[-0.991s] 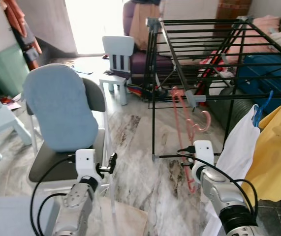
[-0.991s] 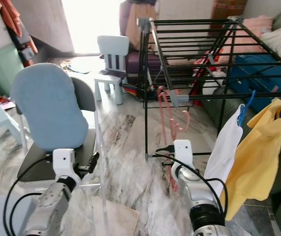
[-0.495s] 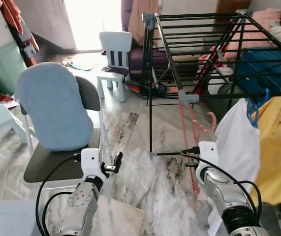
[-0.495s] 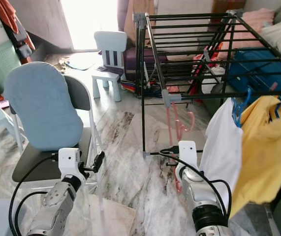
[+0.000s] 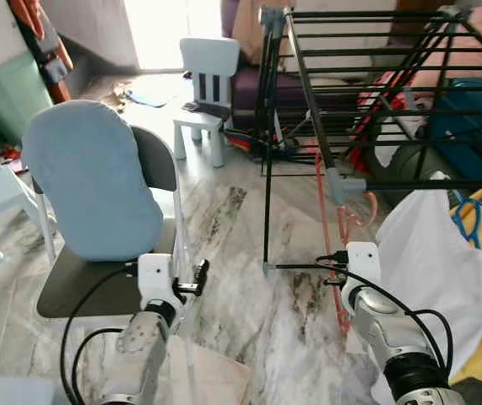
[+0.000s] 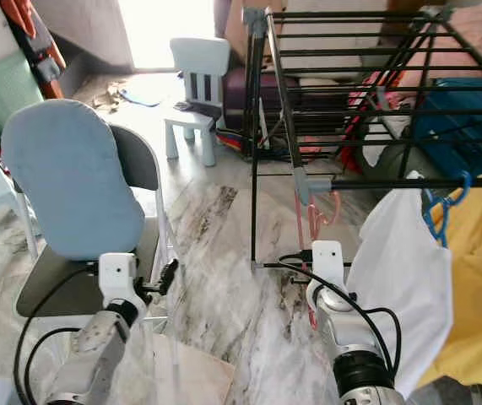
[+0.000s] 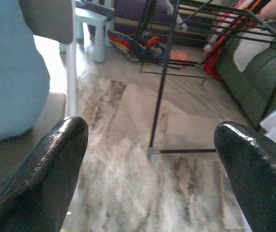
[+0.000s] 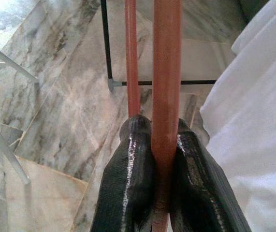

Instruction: Hang hanger

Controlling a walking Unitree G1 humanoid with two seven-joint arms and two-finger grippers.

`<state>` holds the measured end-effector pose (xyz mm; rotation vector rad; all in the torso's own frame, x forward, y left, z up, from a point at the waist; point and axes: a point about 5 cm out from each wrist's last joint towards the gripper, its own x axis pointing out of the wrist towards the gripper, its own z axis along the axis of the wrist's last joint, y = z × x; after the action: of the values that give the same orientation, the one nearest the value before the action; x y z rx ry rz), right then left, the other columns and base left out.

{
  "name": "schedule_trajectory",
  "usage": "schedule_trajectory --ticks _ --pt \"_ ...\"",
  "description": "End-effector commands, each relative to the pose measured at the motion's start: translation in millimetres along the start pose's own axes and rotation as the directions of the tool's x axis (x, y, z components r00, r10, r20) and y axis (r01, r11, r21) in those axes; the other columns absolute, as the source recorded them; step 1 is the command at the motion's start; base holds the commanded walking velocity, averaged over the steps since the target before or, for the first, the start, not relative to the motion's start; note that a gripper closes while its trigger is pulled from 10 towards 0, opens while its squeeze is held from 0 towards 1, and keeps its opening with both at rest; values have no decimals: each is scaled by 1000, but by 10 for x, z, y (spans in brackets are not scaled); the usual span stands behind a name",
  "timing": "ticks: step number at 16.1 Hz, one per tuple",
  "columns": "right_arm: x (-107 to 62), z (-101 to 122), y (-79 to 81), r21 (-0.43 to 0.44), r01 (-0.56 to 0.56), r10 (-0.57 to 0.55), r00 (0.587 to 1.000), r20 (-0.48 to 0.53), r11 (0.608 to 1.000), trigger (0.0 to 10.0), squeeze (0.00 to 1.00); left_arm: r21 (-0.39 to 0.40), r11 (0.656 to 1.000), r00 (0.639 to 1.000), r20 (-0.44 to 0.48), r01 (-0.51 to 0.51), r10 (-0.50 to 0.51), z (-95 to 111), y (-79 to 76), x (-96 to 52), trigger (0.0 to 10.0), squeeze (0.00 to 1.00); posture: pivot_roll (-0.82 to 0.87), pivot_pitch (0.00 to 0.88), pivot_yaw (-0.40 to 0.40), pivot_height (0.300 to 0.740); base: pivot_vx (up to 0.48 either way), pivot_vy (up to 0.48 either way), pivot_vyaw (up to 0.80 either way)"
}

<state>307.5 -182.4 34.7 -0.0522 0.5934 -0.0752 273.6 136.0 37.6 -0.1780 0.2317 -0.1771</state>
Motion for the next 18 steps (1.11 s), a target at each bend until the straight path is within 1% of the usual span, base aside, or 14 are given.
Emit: schedule_trajectory --ticks 1,2,4,6,8,10,13,14,16,18 --pt "0 77 -47 -3 18 -17 999 32 1000 10000 0 2 1000 1000 2 9 -9 3 -30 15 10000 0 -128 0 5 740 364 0 0" --pt "-4 98 -70 -4 30 -30 998 48 1000 10000 0 0 1000 1000 2 9 -9 0 -35 17 10000 0 -128 0 3 740 360 0 0" --pt "-11 64 -111 -15 40 -40 999 37 999 10000 0 -3 1000 1000 0 7 -7 -6 -39 20 10000 0 -130 0 0 740 358 0 0" --pt "-59 -39 -153 -33 44 -43 999 32 998 10000 0 -6 1000 1000 -3 -1 1 -16 -35 20 10000 0 -133 0 -2 740 317 0 0" --pt "-117 -74 -162 -41 51 -49 998 47 998 10000 0 -5 1000 1000 -12 -19 19 -31 -25 23 10000 0 -138 0 -1 740 0 0 0" --pt "-168 -134 -136 -49 44 -42 998 38 998 10000 0 -1 1000 1000 -13 -20 20 -38 -29 26 10000 0 -142 0 0 740 0 0 0" --pt "-271 -286 -119 -77 26 -24 999 27 997 10000 0 4 999 999 -28 -36 36 -55 -26 38 10000 0 -148 0 -1 740 0 0 0" --pt "-318 -289 -101 -90 16 -12 999 44 996 10000 0 7 999 998 -33 -44 44 -62 -20 38 10000 0 -148 0 -1 740 0 0 0" --pt "-355 -268 -75 -111 3 4 998 64 994 10000 0 7 999 998 -33 -46 46 -64 -26 34 10000 0 -152 0 0 740 0 0 0" --pt "-324 -130 -28 -95 -20 29 995 92 995 10000 0 6 999 998 -36 -46 47 -71 -32 35 10000 0 -155 0 2 740 0 0 0"
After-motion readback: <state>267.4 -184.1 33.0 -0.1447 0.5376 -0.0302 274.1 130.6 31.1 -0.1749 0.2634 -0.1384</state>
